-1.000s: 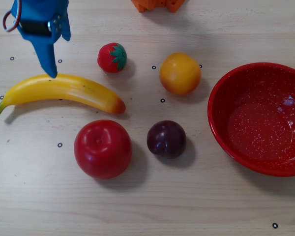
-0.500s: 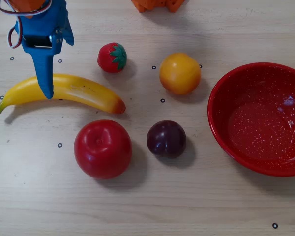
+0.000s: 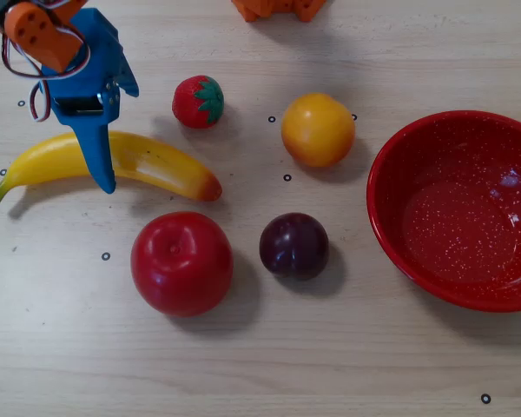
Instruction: Put the banana in the red bowl.
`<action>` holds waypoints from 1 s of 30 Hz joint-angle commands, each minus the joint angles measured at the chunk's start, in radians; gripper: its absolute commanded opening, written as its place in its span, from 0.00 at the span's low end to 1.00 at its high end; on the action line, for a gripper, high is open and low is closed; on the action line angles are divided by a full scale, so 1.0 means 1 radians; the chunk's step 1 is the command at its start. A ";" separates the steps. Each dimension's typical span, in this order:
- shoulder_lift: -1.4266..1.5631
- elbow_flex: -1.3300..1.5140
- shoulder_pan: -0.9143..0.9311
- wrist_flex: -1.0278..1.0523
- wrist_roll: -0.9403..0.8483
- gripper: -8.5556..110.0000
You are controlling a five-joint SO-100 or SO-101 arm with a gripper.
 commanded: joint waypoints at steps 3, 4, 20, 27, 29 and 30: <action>0.005 -0.126 -0.014 -0.021 0.025 0.53; -0.006 -0.132 -0.012 -0.029 0.026 0.53; -0.098 -0.176 -0.014 -0.089 0.051 0.52; -0.106 -0.186 -0.015 -0.107 0.054 0.51; -0.106 -0.186 -0.018 -0.110 0.058 0.51; -0.106 -0.186 -0.018 -0.110 0.061 0.51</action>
